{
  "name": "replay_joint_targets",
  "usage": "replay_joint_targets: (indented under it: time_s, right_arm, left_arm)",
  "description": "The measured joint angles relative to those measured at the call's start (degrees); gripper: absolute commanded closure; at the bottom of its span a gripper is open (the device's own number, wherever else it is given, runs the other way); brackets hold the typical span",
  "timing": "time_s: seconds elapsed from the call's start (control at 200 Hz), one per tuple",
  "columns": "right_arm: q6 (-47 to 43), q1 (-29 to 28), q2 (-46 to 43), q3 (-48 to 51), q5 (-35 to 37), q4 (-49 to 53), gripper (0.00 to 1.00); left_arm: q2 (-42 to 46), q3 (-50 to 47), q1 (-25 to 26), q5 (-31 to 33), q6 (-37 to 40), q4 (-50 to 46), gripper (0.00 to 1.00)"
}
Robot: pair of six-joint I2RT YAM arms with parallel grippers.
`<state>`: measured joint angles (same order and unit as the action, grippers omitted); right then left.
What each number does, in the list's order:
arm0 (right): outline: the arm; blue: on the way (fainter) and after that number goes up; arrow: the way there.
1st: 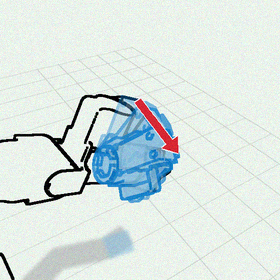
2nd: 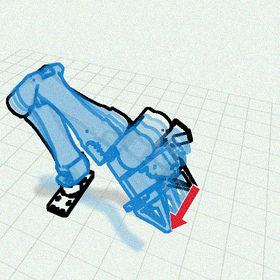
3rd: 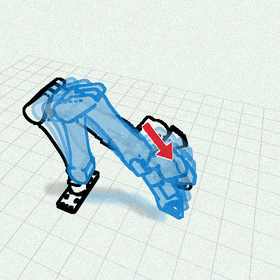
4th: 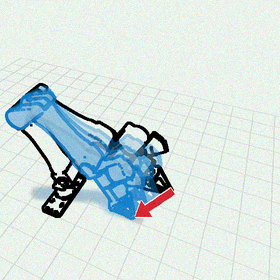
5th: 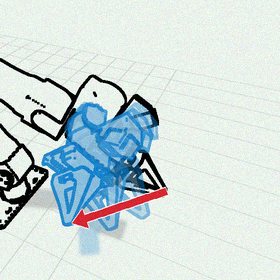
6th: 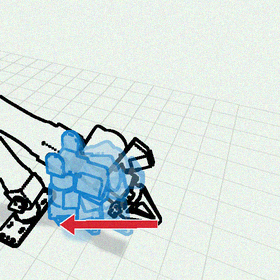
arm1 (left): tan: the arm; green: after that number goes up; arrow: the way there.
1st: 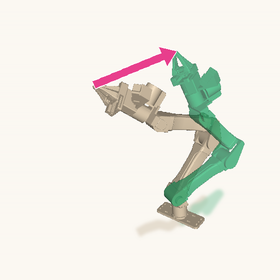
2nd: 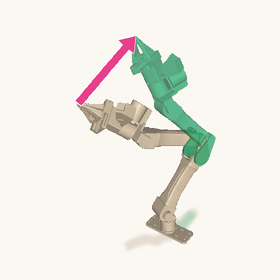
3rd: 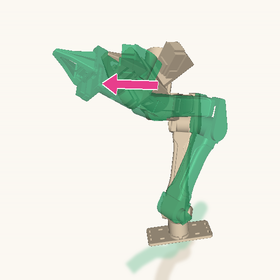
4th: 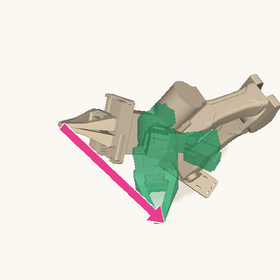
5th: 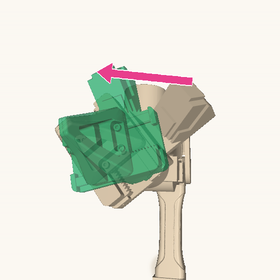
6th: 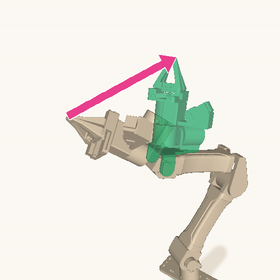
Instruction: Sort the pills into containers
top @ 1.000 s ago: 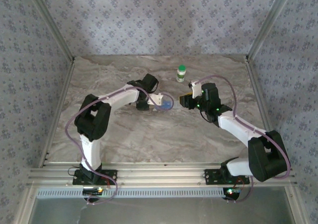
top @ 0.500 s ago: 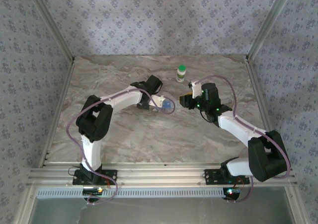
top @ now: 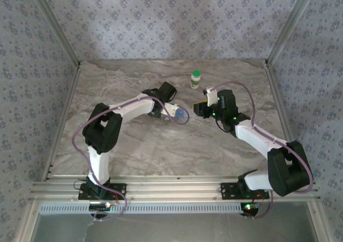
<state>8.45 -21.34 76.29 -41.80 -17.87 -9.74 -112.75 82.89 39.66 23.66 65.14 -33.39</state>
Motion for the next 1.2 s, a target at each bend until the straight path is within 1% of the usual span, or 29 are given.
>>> replay_joint_targets:
  time_s: [0.43, 0.695, 0.9, 1.199]
  right_arm:
    - [0.17, 0.0, 0.59, 0.0, -0.42, 0.0, 1.0]
    - [0.17, 0.0, 0.66, 0.0, -0.63, 0.02, 1.0]
    - [0.17, 0.0, 1.03, 0.0, -1.05, 0.02, 1.0]
    - [0.17, 0.0, 1.62, -0.02, -1.05, 0.07, 1.0]
  left_arm:
    - [0.0, -0.22, 0.22, 0.15, -0.07, 0.59, 0.93]
    - [0.0, -1.05, 0.2, -0.48, -2.25, 1.38, 0.94]
    - [0.17, -3.21, -0.61, -2.97, -5.62, 3.76, 0.94]
    - [2.73, -7.76, -2.27, -6.36, -9.79, 7.98, 0.94]
